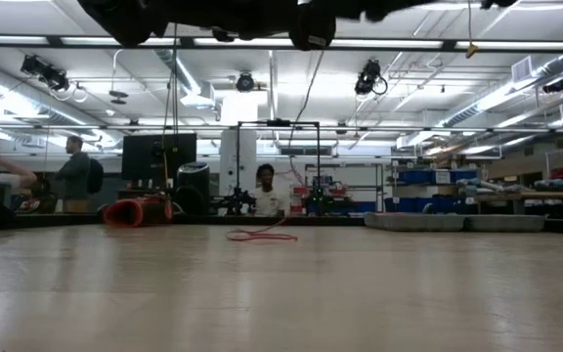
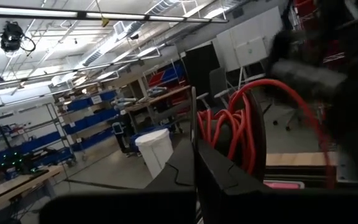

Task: Coil cords
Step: Coil the red wire on the black spool

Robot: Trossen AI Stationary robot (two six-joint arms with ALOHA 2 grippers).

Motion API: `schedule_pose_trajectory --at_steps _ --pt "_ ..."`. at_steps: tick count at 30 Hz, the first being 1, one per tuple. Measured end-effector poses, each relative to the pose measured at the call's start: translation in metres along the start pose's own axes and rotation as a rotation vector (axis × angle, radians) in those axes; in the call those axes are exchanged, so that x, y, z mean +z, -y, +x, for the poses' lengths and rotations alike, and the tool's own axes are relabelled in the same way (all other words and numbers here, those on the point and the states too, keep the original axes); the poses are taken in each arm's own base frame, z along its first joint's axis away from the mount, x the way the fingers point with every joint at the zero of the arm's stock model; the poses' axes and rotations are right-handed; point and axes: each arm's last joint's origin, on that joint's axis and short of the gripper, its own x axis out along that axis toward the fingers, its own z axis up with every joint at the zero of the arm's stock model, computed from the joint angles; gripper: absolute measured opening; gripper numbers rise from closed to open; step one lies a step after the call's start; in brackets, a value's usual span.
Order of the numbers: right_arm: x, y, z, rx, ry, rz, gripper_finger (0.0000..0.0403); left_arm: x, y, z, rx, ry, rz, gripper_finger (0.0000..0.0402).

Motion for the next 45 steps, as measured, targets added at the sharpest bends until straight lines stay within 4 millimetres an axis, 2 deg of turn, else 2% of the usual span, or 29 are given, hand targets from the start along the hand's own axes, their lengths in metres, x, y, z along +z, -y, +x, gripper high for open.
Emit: schedule_pose_trajectory --at_steps 7,13,17,22,28,32,36,41,45 --pt "0.026 -0.007 -0.031 -0.039 0.019 0.055 0.0036 -0.002 0.001 -0.003 0.017 -0.011 -0.001 0.0" --pt "0.023 -0.002 -0.044 -0.113 -0.102 0.095 0.0036 -0.004 -0.001 -0.01 0.037 0.036 -0.045 0.0" --pt "0.013 0.001 -0.041 -0.098 -0.169 0.135 0.0044 -0.002 -0.001 -0.014 0.043 0.069 -0.076 0.0" --pt "0.006 -0.002 -0.033 -0.084 -0.192 0.153 0.0076 0.0 0.002 -0.017 0.027 0.074 -0.08 0.0" --pt "0.003 -0.002 -0.03 -0.049 -0.185 0.221 0.0107 0.005 0.003 -0.025 0.075 0.1 -0.137 0.0" --pt "0.002 -0.004 -0.028 0.055 -0.159 0.269 0.0111 0.001 0.0 -0.034 0.113 0.121 -0.157 0.0" --pt "-0.007 -0.005 -0.022 0.092 -0.199 0.271 0.011 -0.003 -0.003 -0.039 0.128 0.134 -0.176 0.0" --pt "-0.017 0.008 -0.011 0.103 -0.196 0.303 0.011 -0.003 -0.003 -0.039 0.133 0.139 -0.182 0.0" --pt "-0.027 0.019 -0.002 0.189 -0.185 0.356 0.011 -0.003 -0.005 -0.039 0.173 0.122 -0.195 0.0"
